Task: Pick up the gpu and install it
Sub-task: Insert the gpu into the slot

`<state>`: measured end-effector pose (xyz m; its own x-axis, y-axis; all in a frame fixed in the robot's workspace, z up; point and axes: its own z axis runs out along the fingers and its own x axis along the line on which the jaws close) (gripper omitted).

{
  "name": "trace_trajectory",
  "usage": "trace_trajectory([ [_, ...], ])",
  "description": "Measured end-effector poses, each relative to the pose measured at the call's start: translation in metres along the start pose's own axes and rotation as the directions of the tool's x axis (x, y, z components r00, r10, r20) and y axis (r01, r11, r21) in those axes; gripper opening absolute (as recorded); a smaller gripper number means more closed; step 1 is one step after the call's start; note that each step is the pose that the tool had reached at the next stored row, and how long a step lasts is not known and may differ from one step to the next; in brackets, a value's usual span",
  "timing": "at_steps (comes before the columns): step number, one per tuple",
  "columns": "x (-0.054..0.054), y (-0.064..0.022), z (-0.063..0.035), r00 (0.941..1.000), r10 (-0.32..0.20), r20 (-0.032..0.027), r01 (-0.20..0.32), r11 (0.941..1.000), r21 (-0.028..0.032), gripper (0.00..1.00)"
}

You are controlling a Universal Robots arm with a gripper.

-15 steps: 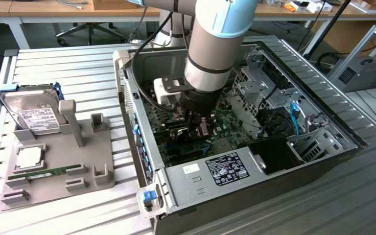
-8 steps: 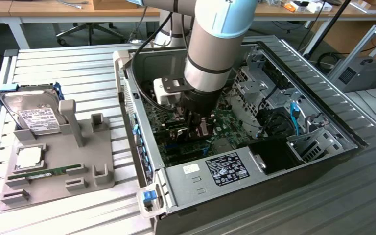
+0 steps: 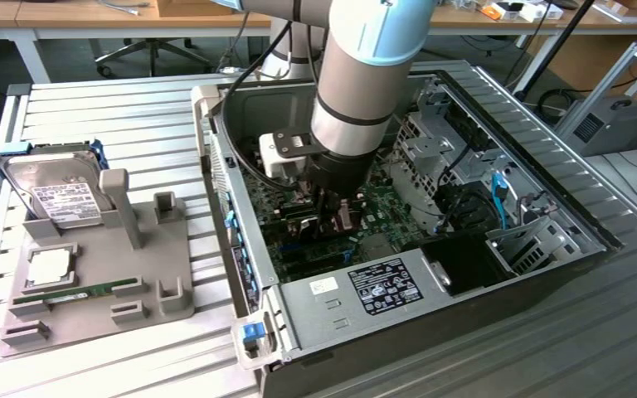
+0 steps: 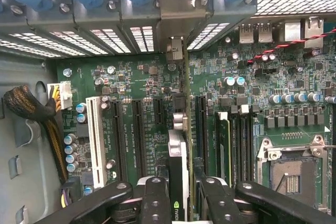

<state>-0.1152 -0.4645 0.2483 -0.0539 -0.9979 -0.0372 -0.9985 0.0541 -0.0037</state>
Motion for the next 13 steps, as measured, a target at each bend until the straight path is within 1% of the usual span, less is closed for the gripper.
trace_trajectory([
  [13,-0.0004,0.0023,0.0,1.0,0.0,-0.0001,0.0,1.0,0.0,0.27],
])
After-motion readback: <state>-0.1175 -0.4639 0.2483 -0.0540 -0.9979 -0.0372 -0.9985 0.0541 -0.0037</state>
